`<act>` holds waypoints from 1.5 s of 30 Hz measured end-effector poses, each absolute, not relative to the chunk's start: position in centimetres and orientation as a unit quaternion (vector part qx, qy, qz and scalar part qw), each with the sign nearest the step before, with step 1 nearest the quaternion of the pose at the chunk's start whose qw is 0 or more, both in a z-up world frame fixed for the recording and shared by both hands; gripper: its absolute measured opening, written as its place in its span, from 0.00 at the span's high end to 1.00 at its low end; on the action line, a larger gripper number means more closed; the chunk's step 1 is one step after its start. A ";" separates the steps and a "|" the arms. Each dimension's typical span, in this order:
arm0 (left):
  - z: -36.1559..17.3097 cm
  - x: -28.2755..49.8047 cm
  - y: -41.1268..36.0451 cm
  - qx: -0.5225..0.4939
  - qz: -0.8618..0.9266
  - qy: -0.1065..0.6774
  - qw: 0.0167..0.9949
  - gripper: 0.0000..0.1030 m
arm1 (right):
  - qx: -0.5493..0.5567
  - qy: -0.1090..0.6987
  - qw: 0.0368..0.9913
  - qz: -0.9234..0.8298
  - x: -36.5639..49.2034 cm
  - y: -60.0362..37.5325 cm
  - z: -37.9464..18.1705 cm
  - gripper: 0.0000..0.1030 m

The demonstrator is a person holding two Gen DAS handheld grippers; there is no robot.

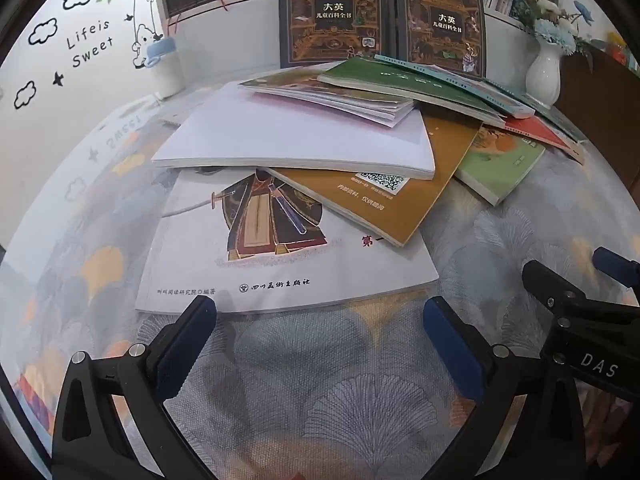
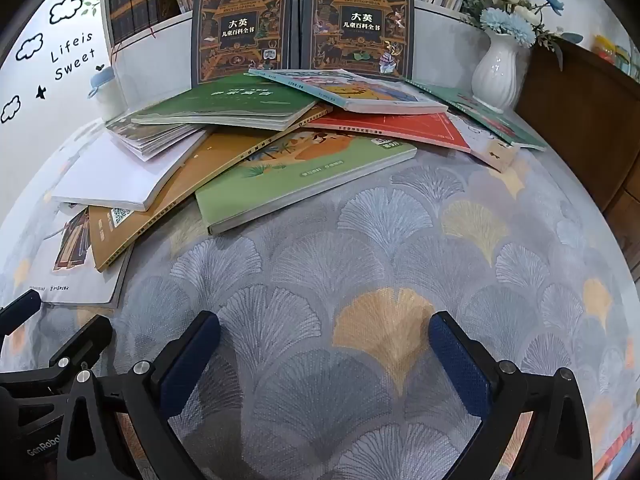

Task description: Organize books

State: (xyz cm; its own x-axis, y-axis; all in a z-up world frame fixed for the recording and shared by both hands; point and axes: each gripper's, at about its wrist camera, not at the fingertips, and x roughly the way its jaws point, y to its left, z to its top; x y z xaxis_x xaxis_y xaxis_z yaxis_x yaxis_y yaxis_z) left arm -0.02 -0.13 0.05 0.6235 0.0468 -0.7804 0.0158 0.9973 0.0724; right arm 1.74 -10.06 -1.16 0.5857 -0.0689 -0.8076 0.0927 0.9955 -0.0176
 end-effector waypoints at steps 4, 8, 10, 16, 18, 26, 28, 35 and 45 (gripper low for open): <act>0.1 0.0 -0.1 0.030 0.005 0.435 0.900 0.00 | 0.018 0.453 0.890 -0.045 1.7 -10.4 -1.1 0.00; 0.2 -0.1 -0.1 0.030 0.006 0.434 0.900 0.00 | 0.009 0.454 0.890 -0.047 1.7 -10.2 -1.1 0.00; 0.1 0.0 0.0 0.028 0.005 0.435 0.900 0.00 | 0.008 0.454 0.889 -0.047 1.7 -10.1 -1.2 0.00; 0.1 0.0 0.0 0.029 0.005 0.436 0.900 0.00 | 0.007 0.455 0.889 -0.047 1.8 -10.1 -1.2 0.00; 0.1 0.0 0.0 0.029 0.005 0.436 0.900 0.00 | 0.007 0.455 0.889 -0.047 1.8 -10.1 -1.2 0.00; 0.1 0.0 0.0 0.029 0.005 0.436 0.900 0.00 | 0.007 0.455 0.889 -0.047 1.8 -10.0 -1.2 0.00; 0.1 0.0 0.0 0.029 0.005 0.436 0.900 0.00 | 0.007 0.455 0.889 -0.047 1.8 -10.0 -1.2 0.00; 0.1 0.0 0.0 0.029 0.005 0.436 0.900 0.00 | 0.007 0.455 0.889 -0.047 1.9 -10.0 -1.1 0.00; 0.1 0.0 0.0 0.029 0.005 0.436 0.900 0.00 | 0.008 0.455 0.889 -0.048 1.9 -10.1 -1.1 0.00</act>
State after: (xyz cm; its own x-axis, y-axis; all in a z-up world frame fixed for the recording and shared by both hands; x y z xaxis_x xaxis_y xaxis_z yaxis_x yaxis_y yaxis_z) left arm -0.02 -0.04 0.06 0.6202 0.0338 -0.7837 0.0161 0.9983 0.0558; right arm 1.94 -10.07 -1.12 0.5806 -0.0784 -0.8104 0.0931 0.9952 -0.0295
